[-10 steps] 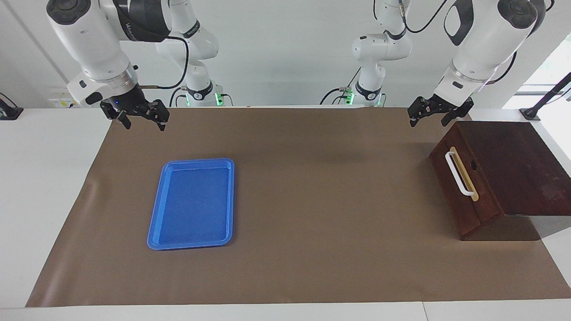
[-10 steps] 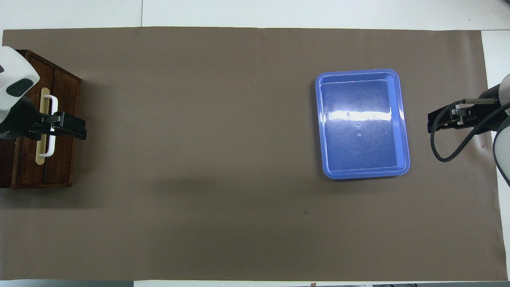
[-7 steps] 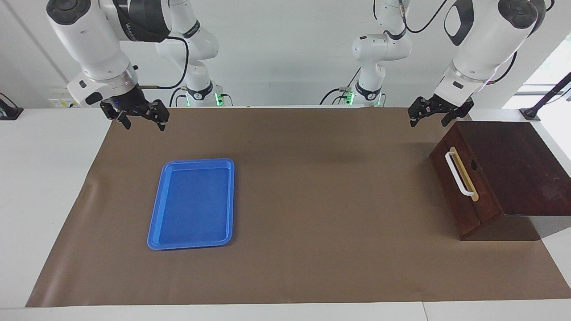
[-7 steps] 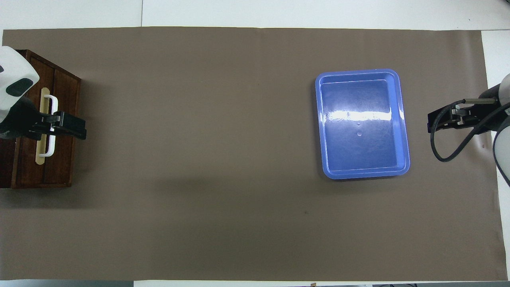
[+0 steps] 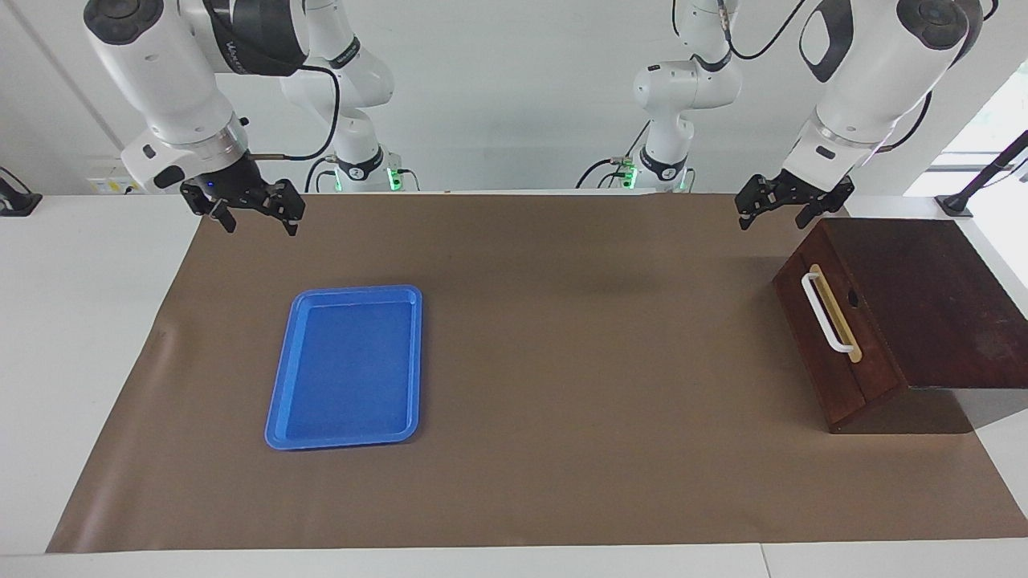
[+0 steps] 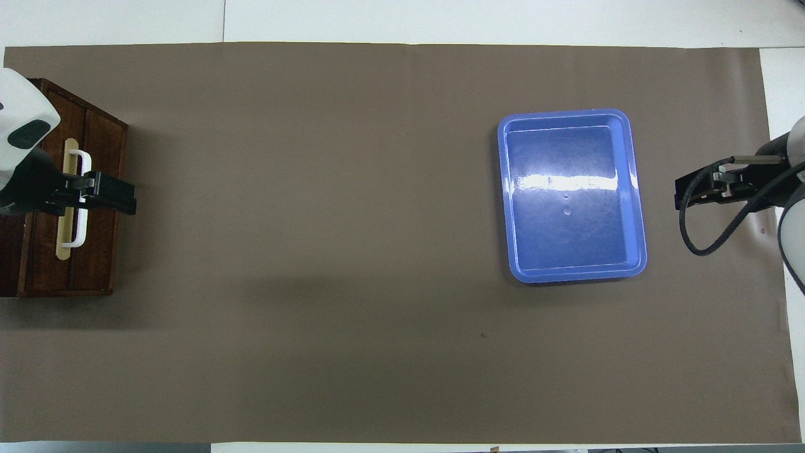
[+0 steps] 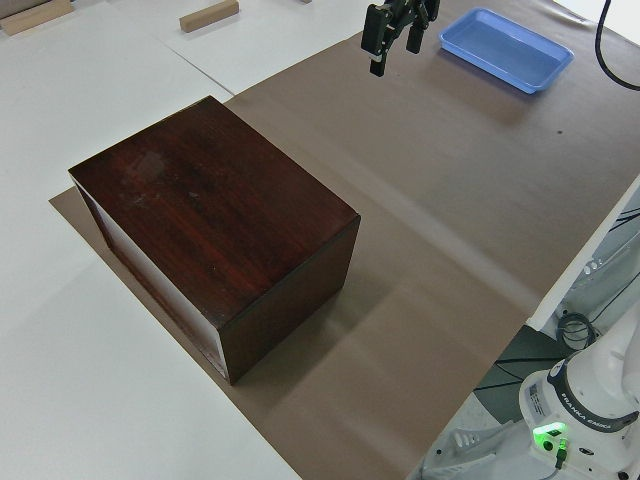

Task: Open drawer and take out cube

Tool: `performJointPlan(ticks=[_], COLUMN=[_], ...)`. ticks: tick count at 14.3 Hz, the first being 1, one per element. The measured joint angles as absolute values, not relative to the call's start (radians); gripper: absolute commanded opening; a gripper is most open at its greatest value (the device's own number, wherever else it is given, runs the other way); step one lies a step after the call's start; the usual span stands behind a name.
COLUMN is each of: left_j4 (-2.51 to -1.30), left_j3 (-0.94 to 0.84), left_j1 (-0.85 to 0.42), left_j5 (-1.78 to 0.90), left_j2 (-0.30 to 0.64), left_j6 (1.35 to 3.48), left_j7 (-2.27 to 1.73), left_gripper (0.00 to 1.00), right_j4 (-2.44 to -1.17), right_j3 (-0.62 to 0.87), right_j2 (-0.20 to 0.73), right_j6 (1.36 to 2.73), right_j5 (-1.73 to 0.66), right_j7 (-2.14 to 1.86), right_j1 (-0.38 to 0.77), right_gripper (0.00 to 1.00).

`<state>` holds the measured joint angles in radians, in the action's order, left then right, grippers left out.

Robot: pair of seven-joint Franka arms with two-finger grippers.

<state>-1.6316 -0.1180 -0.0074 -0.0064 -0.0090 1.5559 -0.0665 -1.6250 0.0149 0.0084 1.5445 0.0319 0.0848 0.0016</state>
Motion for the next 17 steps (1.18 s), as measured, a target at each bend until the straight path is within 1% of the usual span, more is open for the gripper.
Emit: performJointPlan(ticks=[4,7,9,12,14,17], left_j4=[-1.637,-1.693,-1.755,-1.808,-1.832,-1.883], left_j3=[-0.122,-0.123,-0.125,-0.126,-0.125,-0.114], left_j1=[-0.009,-0.019,-0.056,-0.096,-0.100,-0.076], left_j5=[0.066,0.143,0.265,0.410,0.531,0.579], left_j2=[-0.008,0.001,0.026,0.089,0.135,0.150], left_j6=[1.602,1.686,1.760,1.851,1.922,2.014], left_j7=[-0.097,-0.099,-0.104,-0.125,-0.128,-0.128], left_gripper=[1.00,1.00,1.00,1.00,1.00,1.00], right_j4=[-1.625,-1.625,-1.625,-1.625,-1.625,-1.625], right_j3=[0.015,0.015,0.014,0.012,0.012,0.012], right_j2=[0.005,0.005,0.004,0.003,0.003,0.002], right_j6=[1.544,1.544,1.544,1.544,1.545,1.545], right_j5=[0.032,0.032,0.032,0.032,0.032,0.032], right_j7=[0.085,0.085,0.085,0.087,0.116,0.150], right_j1=[0.001,-0.006,-0.006,-0.006,-0.007,-0.006], right_gripper=[1.00,1.00,1.00,1.00,1.00,1.00])
